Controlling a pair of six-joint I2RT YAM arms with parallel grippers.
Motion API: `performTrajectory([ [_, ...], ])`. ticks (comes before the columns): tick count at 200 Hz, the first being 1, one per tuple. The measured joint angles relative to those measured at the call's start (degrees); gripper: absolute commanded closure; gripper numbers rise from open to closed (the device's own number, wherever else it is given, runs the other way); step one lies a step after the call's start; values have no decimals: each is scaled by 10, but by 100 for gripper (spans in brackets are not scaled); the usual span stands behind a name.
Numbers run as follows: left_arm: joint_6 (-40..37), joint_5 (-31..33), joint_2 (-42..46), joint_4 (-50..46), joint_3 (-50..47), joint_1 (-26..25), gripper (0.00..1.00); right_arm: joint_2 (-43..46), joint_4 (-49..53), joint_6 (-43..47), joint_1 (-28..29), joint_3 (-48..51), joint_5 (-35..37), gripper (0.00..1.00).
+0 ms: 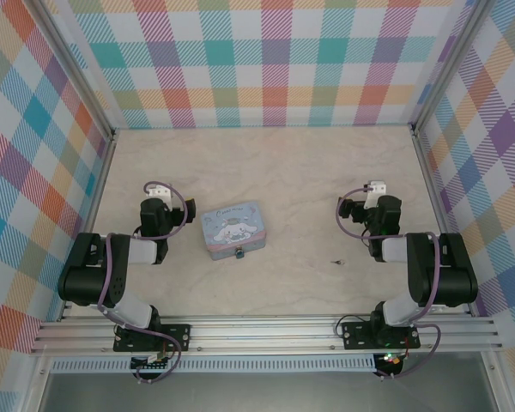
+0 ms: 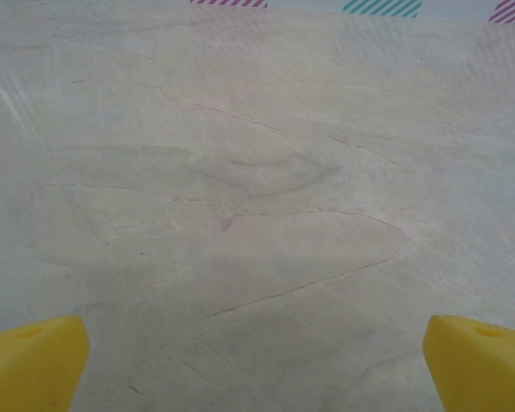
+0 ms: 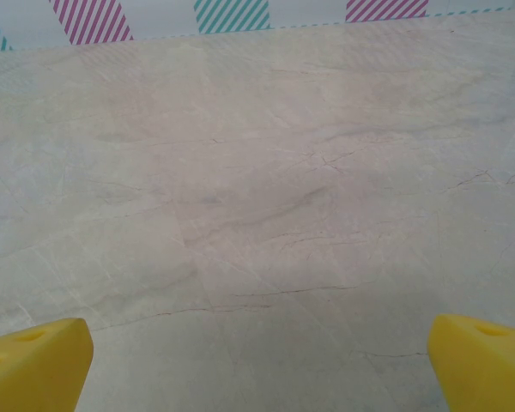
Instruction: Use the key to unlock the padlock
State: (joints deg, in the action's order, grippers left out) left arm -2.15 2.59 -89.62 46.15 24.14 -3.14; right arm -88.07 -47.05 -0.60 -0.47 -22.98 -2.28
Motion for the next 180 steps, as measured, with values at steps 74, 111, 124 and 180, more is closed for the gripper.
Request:
performTrajectory([
  [74, 5, 12, 16, -27, 0, 0, 0, 0, 0, 0, 0, 0, 1, 0],
  [111, 32, 48, 137, -138, 18, 0, 0, 58, 69, -7, 0, -4, 10, 0],
  [124, 61, 61, 169, -217, 63, 0, 0, 101, 130, -16, 0, -20, 14, 0],
  [180, 202, -33, 235, -397, 191, -6, 0, 212, 427, -98, 8, -146, -40, 0],
])
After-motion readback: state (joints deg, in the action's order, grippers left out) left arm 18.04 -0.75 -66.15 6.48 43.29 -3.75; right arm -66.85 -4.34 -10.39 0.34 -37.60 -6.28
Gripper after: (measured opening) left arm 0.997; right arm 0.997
